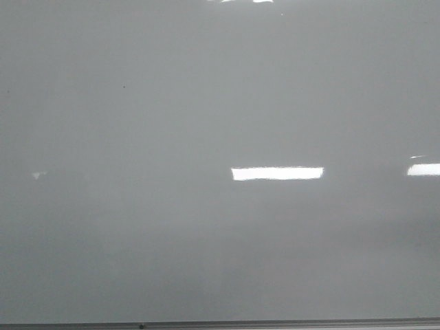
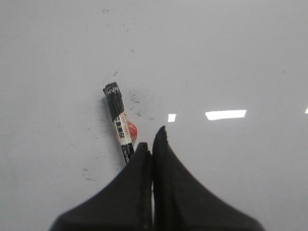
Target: Write number 7 on whiteboard
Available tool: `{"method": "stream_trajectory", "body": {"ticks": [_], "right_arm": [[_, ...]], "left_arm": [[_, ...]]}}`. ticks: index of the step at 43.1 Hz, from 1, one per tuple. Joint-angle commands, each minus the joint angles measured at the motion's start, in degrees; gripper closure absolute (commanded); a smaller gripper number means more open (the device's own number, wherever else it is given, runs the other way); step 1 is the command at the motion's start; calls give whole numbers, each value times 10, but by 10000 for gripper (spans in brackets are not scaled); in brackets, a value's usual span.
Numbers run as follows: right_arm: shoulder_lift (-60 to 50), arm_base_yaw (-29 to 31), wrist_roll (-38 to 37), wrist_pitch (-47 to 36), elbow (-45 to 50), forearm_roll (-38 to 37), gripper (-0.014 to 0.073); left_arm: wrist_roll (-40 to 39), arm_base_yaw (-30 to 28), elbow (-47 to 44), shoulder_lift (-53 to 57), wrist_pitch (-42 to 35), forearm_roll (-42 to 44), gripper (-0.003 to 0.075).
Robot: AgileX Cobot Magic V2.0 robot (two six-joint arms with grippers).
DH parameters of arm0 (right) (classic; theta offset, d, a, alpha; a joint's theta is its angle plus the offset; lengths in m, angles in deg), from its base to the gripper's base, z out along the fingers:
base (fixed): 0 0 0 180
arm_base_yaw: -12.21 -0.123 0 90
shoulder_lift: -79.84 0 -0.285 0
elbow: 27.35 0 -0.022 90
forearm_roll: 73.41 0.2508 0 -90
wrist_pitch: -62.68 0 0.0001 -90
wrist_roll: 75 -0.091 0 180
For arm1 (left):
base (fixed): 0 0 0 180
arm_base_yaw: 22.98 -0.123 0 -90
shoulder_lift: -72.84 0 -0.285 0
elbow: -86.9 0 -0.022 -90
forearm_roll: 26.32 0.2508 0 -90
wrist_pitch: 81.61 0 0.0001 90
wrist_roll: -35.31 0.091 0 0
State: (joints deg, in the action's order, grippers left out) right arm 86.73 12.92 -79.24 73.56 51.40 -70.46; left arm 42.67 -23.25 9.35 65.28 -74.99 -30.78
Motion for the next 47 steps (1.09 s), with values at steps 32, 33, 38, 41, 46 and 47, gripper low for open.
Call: {"method": "stream_trajectory", "body": {"ticks": [32,33,38,41,46,47], "right_arm": [[164,-1,-5,123,-265,18,621],[164,-1,-5,122,-265,18,589],[164,-1,-5,118,-265,18,354],[164,-1,-5,118,-265,18,200],[164,-1,-5,118,-265,18,46],[164,-1,-5,118,-265,18,36]], "left_arm": [[-5,0,236,-239,52,-39,713],[-5,0,236,-240,51,-39,691],[-5,0,236,-246,51,-39,468],[-5,0,236,-246,51,-39,296],[-5,0,236,-246,51,-39,111],[-5,0,236,-246,51,-39,102]]}}
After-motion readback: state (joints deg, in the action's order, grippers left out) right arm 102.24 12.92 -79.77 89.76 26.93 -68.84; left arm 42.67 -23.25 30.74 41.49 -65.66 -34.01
